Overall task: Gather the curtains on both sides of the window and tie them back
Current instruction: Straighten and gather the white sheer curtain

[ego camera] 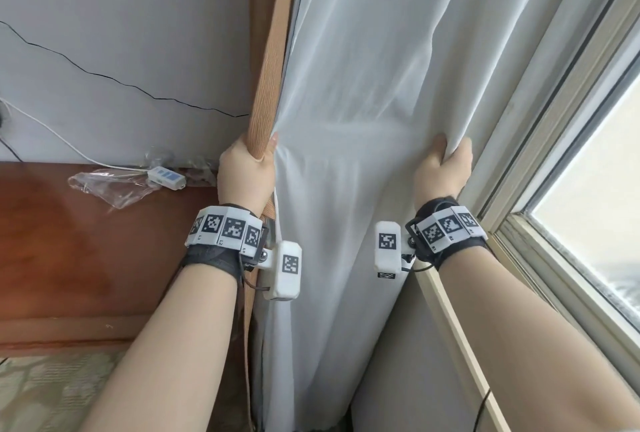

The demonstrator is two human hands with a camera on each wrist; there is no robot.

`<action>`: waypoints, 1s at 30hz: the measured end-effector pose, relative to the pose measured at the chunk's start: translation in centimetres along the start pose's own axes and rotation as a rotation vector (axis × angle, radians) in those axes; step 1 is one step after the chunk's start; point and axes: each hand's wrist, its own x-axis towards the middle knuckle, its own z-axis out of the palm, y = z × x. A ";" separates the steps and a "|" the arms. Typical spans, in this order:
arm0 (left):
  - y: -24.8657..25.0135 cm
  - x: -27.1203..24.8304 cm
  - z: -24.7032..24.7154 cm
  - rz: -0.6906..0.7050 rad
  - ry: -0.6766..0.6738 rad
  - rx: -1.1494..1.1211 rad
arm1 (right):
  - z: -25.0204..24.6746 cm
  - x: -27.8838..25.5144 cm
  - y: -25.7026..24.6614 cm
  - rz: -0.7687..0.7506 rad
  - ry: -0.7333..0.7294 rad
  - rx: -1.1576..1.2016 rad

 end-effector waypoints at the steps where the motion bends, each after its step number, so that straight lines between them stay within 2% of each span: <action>1: 0.1 0.0 0.3 0.007 0.026 0.027 | -0.2 -0.1 0.1 0.004 -0.001 0.031; 4: 0.4 0.0 1.3 -0.001 0.073 0.101 | -0.6 -0.5 -0.2 0.007 -0.008 0.092; 8: 0.7 -0.1 2.5 -0.021 0.051 0.121 | -1.2 -2.5 -0.8 -0.033 -0.065 0.146; 10: 0.7 0.0 2.9 -0.028 0.034 0.121 | -0.8 -3.9 -1.2 -0.093 -0.126 0.183; 12: 0.7 0.1 3.3 -0.023 0.024 0.123 | -0.5 -4.9 -2.3 -0.224 -0.160 0.179; 14: 0.8 0.1 3.6 -0.012 0.012 0.118 | -0.3 -6.0 -3.3 -0.340 -0.265 0.230; 16: 0.8 0.0 3.7 -0.011 -0.003 0.108 | 0.1 -7.0 -4.1 -0.336 -0.410 0.284; 21: 0.8 -0.3 3.3 -0.011 -0.034 0.086 | 1.4 -8.4 -4.5 -0.387 -0.520 0.177; 24: 0.5 -0.1 2.8 -0.010 -0.025 0.075 | 1.0 -7.4 -3.2 -0.264 -0.469 0.116; 27: 0.3 0.1 2.0 -0.003 -0.012 0.074 | -0.4 -4.8 -0.6 0.035 -0.259 0.033; 30: 0.4 0.1 1.5 0.007 0.010 0.071 | -1.8 -2.3 1.1 0.248 -0.053 -0.285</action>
